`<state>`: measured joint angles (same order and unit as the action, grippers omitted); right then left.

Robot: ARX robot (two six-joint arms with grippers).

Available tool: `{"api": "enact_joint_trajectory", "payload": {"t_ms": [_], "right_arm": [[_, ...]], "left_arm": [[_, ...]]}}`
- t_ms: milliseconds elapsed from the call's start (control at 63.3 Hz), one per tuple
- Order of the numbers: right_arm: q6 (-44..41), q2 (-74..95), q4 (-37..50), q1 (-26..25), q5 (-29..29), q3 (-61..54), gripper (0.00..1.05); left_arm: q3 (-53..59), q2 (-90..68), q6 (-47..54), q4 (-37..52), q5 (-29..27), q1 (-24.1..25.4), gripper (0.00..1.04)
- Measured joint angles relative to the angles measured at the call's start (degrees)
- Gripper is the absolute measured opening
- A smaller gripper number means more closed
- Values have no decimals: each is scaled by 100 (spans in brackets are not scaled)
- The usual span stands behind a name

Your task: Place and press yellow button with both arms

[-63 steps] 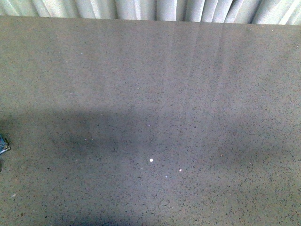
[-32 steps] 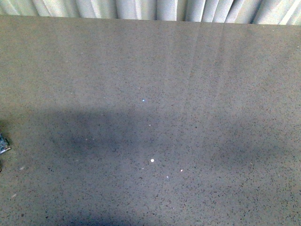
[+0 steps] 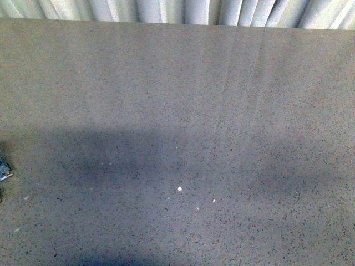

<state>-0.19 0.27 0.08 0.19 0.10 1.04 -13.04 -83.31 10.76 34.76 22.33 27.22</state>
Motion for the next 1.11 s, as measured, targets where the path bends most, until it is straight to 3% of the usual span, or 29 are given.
{"api": "enact_joint_trajectory", "payload": {"t_ms": [979,1105], "right_arm": [[2,0,0,0,0,0,96],[2,0,0,0,0,0,96]], "left_arm": [[-184,-704,170,313,-177,-173,96],[-184,-704,188,317,-177,-173,88]]}}
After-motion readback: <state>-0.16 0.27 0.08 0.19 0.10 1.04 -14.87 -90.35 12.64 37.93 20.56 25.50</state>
